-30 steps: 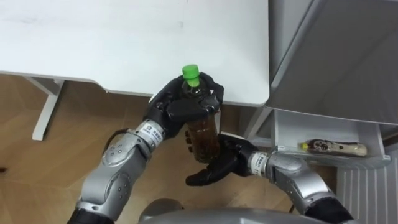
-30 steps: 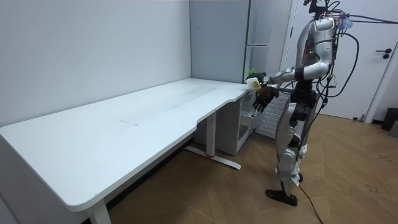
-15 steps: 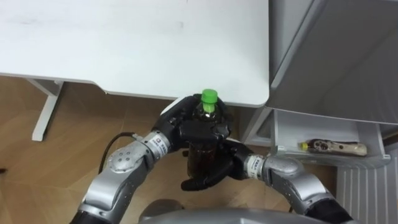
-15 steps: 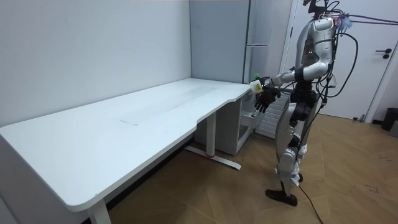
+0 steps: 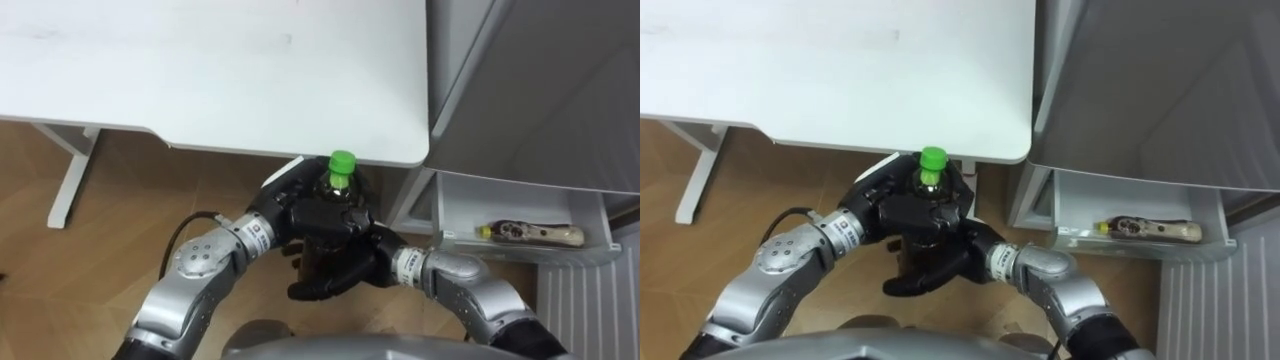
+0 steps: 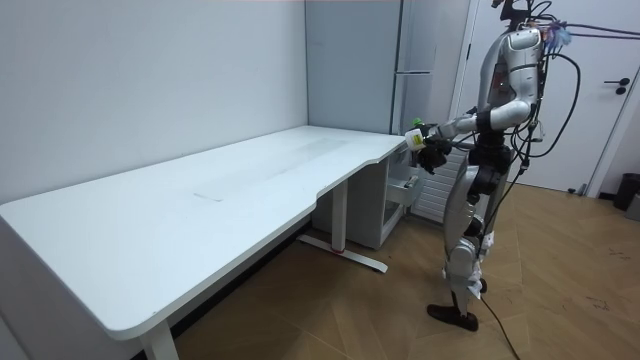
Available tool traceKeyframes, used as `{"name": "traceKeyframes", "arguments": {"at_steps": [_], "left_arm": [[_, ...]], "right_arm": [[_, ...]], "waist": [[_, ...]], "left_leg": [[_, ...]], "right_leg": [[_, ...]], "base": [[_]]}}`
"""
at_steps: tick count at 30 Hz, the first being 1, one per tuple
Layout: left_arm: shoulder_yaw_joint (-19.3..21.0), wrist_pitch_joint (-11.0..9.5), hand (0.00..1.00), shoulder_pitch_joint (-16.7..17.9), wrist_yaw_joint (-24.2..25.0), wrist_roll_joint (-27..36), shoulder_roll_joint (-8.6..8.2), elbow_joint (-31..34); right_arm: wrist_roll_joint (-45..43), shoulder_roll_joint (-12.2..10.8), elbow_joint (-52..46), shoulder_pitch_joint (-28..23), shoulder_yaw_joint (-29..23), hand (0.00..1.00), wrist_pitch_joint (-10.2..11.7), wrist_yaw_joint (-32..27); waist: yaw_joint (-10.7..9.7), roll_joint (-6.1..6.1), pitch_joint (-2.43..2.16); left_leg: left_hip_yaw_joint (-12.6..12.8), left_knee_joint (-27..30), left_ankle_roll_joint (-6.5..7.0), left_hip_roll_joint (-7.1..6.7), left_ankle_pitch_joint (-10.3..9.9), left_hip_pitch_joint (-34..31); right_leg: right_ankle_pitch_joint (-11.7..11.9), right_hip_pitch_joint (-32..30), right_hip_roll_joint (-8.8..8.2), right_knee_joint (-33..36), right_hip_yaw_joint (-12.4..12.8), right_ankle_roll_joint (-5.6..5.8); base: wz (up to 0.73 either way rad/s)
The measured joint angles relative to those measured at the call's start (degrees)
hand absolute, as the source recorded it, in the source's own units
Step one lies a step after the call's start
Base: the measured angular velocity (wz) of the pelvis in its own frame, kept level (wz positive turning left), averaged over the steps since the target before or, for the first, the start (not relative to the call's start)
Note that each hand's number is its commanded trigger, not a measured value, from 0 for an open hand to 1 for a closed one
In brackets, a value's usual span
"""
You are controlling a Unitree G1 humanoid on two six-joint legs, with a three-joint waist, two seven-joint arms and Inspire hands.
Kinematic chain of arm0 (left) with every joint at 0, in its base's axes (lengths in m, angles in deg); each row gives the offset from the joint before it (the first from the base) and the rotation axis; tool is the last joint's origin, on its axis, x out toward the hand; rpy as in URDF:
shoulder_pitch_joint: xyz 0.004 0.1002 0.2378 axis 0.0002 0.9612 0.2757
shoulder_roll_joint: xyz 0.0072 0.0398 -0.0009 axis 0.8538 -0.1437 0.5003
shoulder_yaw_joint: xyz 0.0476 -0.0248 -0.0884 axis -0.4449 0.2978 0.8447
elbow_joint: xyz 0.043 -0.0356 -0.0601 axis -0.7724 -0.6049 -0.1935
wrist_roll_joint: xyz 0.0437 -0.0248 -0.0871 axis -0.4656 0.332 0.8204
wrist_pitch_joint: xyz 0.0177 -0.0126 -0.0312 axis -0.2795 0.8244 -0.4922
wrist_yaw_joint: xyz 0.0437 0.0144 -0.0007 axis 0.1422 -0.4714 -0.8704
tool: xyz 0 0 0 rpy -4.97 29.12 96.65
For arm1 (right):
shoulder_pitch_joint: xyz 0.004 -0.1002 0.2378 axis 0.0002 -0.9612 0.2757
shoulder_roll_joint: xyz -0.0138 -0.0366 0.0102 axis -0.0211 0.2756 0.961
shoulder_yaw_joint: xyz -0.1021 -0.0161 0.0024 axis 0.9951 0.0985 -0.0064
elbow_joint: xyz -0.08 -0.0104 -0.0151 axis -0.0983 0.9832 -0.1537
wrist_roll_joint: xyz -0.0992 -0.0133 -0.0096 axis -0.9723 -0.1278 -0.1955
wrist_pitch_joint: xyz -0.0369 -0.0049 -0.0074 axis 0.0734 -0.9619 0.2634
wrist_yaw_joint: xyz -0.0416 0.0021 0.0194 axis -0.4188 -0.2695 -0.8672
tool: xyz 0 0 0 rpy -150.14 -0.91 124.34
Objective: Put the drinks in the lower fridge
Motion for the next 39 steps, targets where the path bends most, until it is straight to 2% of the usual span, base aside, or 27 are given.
{"name": "traceKeyframes", "arguments": {"at_steps": [5,6,8,9,10,11,12,28,39], "left_arm": [[0.1,0.0,1.00,0.0,0.0,0.2,-0.08,0.0],[0.1,0.0,0.98,0.0,0.0,0.2,-0.16,0.0],[0.5,0.0,0.86,0.0,0.0,2.0,-0.34,-0.2],[0.8,0.0,0.69,0.0,0.0,2.7,-0.50,-0.3],[0.9,0.0,0.60,0.0,0.0,2.7,-0.60,-0.3],[1.0,0.0,0.22,0.0,0.0,2.7,-0.72,-0.3],[1.0,0.0,0.00,0.0,0.0,2.7,-0.73,-0.3],[1.2,-1.0,0.00,0.0,-0.1,0.9,-0.31,-0.2],[2.3,-1.4,0.00,-0.1,-0.3,0.7,-0.24,1.8]], "right_arm": [[-0.1,0.5,0.0,-0.1,0.7,1.00,1.2,0.0],[-0.2,0.5,0.0,-0.1,0.8,1.00,1.5,0.0],[-0.2,1.0,0.0,-0.3,1.2,1.00,2.9,0.1],[-0.1,1.1,0.0,-0.4,1.1,1.00,3.4,0.3],[-0.1,1.1,0.0,-0.4,1.1,1.00,3.5,0.3],[-0.1,1.1,0.0,-0.4,1.1,1.00,3.5,0.3],[-0.1,1.2,0.0,-0.6,1.0,1.00,3.6,0.3],[-0.1,1.7,0.0,-1.1,0.5,1.00,3.2,1.8],[-0.1,1.7,0.5,-1.4,-1.3,1.00,3.4,3.8]], "waist": [[0.0,0.00,0.00],[0.0,0.00,0.00],[0.0,0.01,0.00],[0.0,0.02,-0.01],[0.0,0.02,-0.01],[0.0,0.03,-0.02],[0.0,0.04,-0.03],[0.0,0.39,-0.30],[-0.1,0.40,-0.29]], "left_leg": [[0.0,0.0,0.00,0.01,0.0,0.0],[0.0,0.0,0.00,0.01,0.0,0.0],[0.0,0.0,0.00,0.01,0.0,0.0],[0.0,0.0,0.00,0.01,0.0,0.0],[0.0,0.0,0.00,0.02,0.0,0.0],[0.0,0.0,0.00,0.02,0.0,0.0],[0.0,0.0,0.00,0.03,0.0,-0.1],[0.0,-0.1,0.00,0.04,0.0,0.0],[-0.1,0.4,0.00,0.04,0.0,-0.5]], "right_leg": [[0.0,0.0,-0.01,0.0,-0.2,0.00],[0.0,0.0,-0.01,0.0,-0.2,0.00],[0.0,0.0,-0.02,0.0,-0.3,0.00],[0.0,0.0,-0.02,0.0,-0.4,0.00],[0.0,0.0,-0.02,0.0,-0.4,0.00],[0.0,0.0,-0.02,0.0,-0.4,0.00],[0.0,0.0,-0.02,0.0,-0.5,0.00],[0.0,-0.1,-0.02,0.0,-0.6,0.00],[0.0,-0.3,-0.01,0.0,-0.6,-0.03]], "base": [[0.00],[0.00],[0.00],[0.00],[0.00],[0.00],[0.00],[0.00],[0.00]]}}
